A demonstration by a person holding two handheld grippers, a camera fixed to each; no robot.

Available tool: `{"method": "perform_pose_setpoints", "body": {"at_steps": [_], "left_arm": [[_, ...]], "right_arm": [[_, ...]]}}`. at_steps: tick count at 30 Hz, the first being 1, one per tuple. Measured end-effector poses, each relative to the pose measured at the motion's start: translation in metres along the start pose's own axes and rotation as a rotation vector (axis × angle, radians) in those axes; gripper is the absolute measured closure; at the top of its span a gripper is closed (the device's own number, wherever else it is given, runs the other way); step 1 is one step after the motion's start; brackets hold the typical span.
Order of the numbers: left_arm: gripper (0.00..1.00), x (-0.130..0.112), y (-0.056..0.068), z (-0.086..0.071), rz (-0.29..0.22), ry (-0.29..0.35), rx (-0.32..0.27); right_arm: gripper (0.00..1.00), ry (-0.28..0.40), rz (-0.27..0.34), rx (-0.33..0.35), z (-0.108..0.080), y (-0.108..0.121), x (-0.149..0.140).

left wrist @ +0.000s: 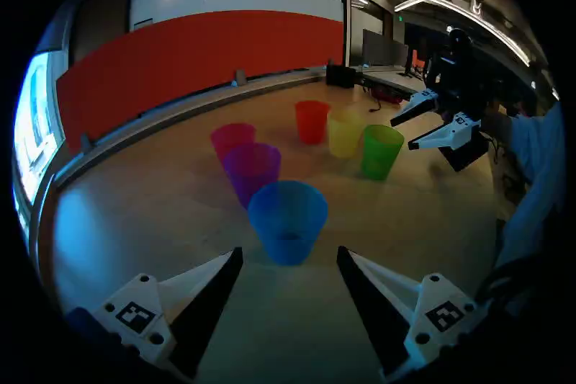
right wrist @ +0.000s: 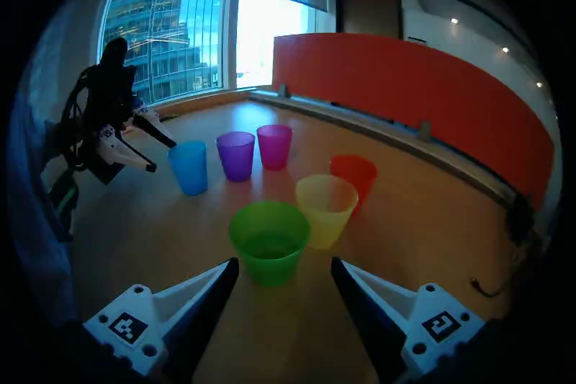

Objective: Pour water

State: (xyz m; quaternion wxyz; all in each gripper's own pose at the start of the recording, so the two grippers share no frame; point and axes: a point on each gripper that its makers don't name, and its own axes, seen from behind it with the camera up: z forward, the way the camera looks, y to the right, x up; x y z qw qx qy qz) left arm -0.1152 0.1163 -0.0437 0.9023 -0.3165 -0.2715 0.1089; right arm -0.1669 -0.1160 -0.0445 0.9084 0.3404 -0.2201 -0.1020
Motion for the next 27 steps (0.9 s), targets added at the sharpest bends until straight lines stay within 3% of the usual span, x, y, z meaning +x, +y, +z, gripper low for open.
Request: {"method": "perform_pose_setpoints", "body": {"at_steps": [8,17,27], "left_arm": [[0.03,0.001,-0.012,-0.019,-0.025,0.041,0.070],[0.02,0.019,-0.028,-0.044,-0.029,0.144,0.168],[0.03,0.055,-0.052,-0.076,-0.042,0.317,0.329]], "right_arm": [[0.01,0.040,0.022,-0.057,-0.021,0.002,0.000],[0.01,0.113,0.040,-0.141,-0.044,0.006,0.012],[0.01,0.253,0.084,-0.334,-0.076,0.040,0.047]]}}
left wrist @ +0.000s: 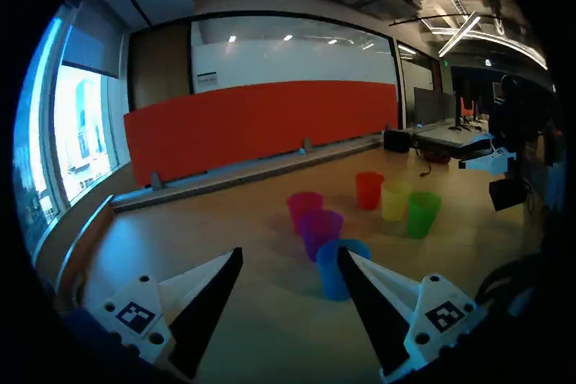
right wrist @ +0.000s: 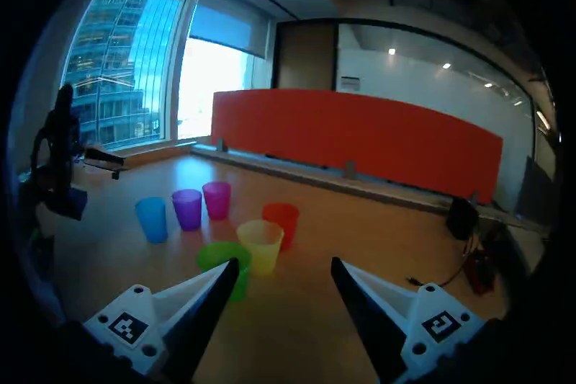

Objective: Pour water

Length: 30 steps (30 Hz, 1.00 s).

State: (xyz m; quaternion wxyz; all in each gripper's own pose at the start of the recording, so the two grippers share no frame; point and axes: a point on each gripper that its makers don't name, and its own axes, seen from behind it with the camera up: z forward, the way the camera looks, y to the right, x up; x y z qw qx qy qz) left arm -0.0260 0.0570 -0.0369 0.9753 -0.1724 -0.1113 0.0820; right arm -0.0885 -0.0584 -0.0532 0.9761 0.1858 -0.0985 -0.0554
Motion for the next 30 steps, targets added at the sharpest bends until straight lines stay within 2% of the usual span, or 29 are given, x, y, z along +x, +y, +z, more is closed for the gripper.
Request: {"method": "perform_pose_setpoints", "body": {"at_steps": [5,14,23,30], "left_arm": [[0.03,0.022,-0.011,-0.006,0.012,0.078,0.073],[0.03,0.054,-0.015,-0.014,0.003,0.180,0.138],[0.03,0.065,-0.023,-0.019,-0.036,0.245,0.214],[0.03,0.075,-0.025,-0.020,-0.054,0.300,0.254]], "right_arm": [[0.01,0.072,0.012,-0.097,-0.002,0.019,0.022],[0.01,0.175,0.018,-0.181,-0.005,0.030,0.052],[0.01,0.274,0.064,-0.302,-0.015,0.048,0.068],[0.01,0.306,0.117,-0.392,-0.020,0.066,0.071]]}}
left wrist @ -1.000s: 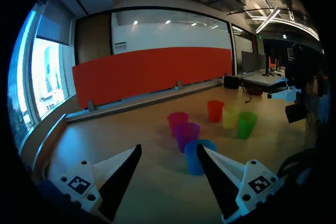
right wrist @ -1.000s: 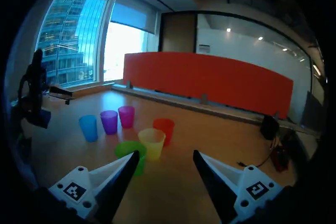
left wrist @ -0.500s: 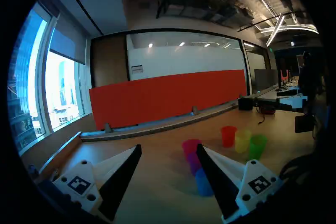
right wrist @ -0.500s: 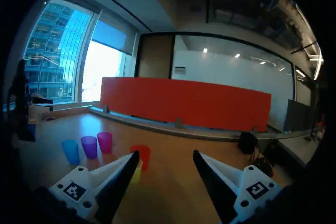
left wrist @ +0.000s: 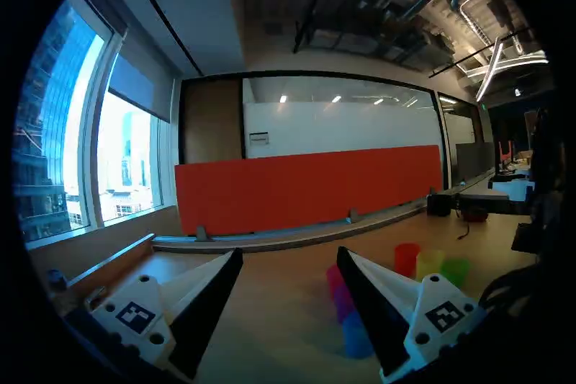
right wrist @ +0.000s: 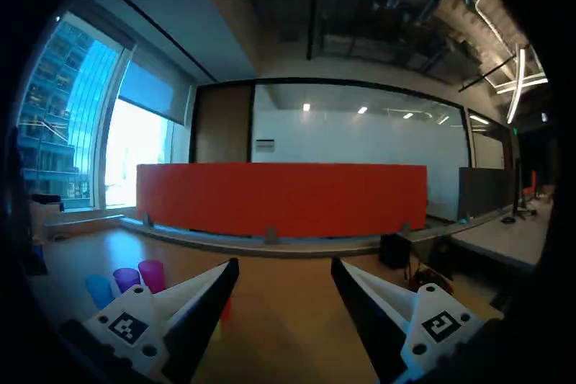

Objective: Pour water

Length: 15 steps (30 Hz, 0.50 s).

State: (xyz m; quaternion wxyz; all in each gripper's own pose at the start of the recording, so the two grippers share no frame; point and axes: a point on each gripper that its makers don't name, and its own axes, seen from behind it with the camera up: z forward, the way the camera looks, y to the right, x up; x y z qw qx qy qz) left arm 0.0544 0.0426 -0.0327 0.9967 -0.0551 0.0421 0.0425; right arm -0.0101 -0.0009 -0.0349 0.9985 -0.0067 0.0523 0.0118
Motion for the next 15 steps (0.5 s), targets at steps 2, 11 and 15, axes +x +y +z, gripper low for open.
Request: {"method": "perform_pose_setpoints", "body": {"at_steps": [2,11,15], "left_arm": [[0.03,0.002,-0.001,0.000,0.003,0.007,0.013],[0.03,-0.002,-0.005,0.002,-0.023,0.008,0.050],[0.03,-0.008,-0.010,0.003,-0.032,0.006,0.071]], "right_arm": [[0.01,0.008,0.002,-0.020,0.001,0.003,0.001],[0.01,0.007,0.001,-0.039,0.000,0.002,-0.004],[0.01,0.018,0.018,-0.034,-0.002,0.002,-0.002]]}}
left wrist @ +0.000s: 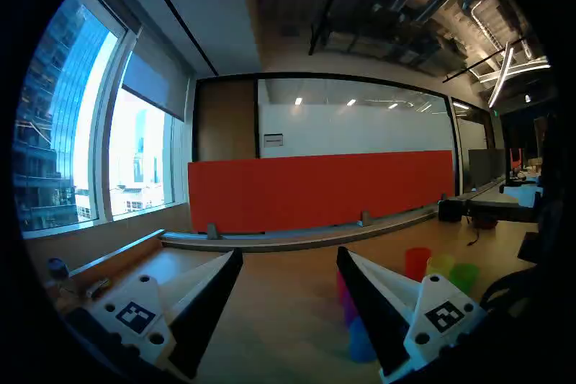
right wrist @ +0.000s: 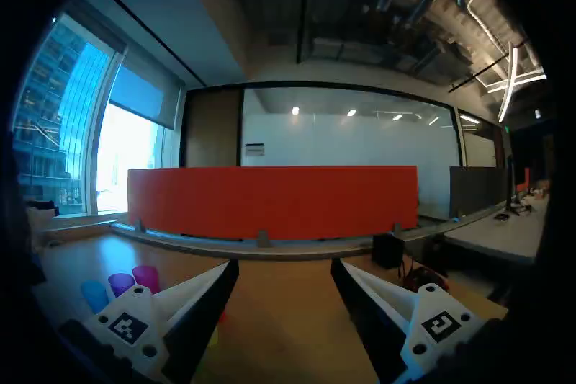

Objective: Pour water

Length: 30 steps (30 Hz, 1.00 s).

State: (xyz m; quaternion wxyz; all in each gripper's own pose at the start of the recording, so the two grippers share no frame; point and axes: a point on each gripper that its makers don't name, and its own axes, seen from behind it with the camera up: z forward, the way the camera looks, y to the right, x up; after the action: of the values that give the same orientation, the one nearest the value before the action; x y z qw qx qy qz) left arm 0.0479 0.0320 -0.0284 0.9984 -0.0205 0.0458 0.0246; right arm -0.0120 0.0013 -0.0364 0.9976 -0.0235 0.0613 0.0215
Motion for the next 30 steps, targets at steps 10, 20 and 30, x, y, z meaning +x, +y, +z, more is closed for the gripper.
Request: {"method": "perform_pose_setpoints", "body": {"at_steps": [10,20,30], "left_arm": [[0.03,-0.027,-0.007,0.001,-0.012,-0.017,0.056],[0.03,-0.049,-0.010,0.002,-0.015,-0.017,0.083],[0.03,-0.075,-0.019,0.005,-0.012,-0.042,0.080]], "right_arm": [[0.01,0.022,-0.005,0.006,-0.002,-0.002,0.002],[0.01,0.004,0.005,0.013,-0.004,-0.009,-0.005],[0.01,-0.002,0.036,0.012,-0.009,-0.012,-0.009]]}}
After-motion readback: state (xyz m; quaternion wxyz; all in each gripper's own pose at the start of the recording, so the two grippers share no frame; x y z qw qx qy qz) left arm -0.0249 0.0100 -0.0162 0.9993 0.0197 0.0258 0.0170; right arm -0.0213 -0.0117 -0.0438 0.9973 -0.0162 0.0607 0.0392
